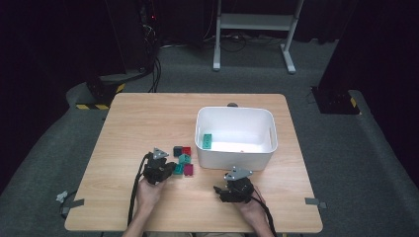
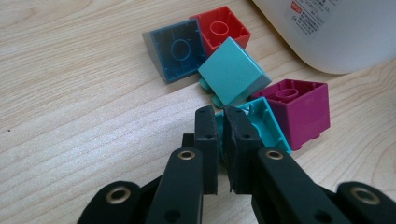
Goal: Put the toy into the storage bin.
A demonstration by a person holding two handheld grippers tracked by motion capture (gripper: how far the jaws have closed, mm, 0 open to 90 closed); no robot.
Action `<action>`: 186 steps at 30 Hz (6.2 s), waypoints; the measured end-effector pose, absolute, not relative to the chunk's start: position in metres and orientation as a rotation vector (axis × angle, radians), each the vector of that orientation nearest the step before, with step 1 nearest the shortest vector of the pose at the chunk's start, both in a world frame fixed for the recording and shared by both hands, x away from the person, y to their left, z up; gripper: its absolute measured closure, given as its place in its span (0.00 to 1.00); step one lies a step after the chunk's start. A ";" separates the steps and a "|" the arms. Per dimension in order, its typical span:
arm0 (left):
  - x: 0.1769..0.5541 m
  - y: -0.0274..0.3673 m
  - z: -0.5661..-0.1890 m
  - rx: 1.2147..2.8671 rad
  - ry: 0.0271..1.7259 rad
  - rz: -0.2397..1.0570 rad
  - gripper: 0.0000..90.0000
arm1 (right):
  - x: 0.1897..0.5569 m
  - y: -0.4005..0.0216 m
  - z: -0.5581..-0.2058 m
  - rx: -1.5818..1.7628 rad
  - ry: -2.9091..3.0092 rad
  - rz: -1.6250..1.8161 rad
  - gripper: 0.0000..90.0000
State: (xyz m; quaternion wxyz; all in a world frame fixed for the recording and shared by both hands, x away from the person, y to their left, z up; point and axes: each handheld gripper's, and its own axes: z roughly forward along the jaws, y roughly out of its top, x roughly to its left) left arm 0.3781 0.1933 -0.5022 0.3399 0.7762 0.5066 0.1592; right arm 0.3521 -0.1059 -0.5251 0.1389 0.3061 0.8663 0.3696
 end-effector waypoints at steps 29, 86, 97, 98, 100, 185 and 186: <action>0.377 0.194 -0.504 2.024 1.293 0.414 0.93 | 0.352 -0.106 -0.525 0.885 2.504 1.068 0.37; 0.387 0.187 -0.384 1.981 1.015 0.379 0.98 | 0.352 -0.106 -0.525 0.887 2.506 1.068 0.36; 0.402 0.161 -0.351 1.980 0.925 0.367 0.98 | 0.352 -0.106 -0.525 0.884 2.507 1.066 0.36; 0.403 0.159 -0.350 1.979 0.923 0.364 0.98 | 0.352 -0.106 -0.525 0.884 2.507 1.066 0.36; 0.407 0.155 -0.350 1.982 0.920 0.356 0.98 | 0.352 -0.106 -0.525 0.884 2.507 1.065 0.36; 0.373 0.163 -0.432 1.988 1.162 0.442 0.50 | 0.352 -0.106 -0.525 0.882 2.509 1.067 0.36; 0.372 0.164 -0.437 1.985 1.171 0.431 0.49 | 0.352 -0.106 -0.525 0.885 2.509 1.067 0.36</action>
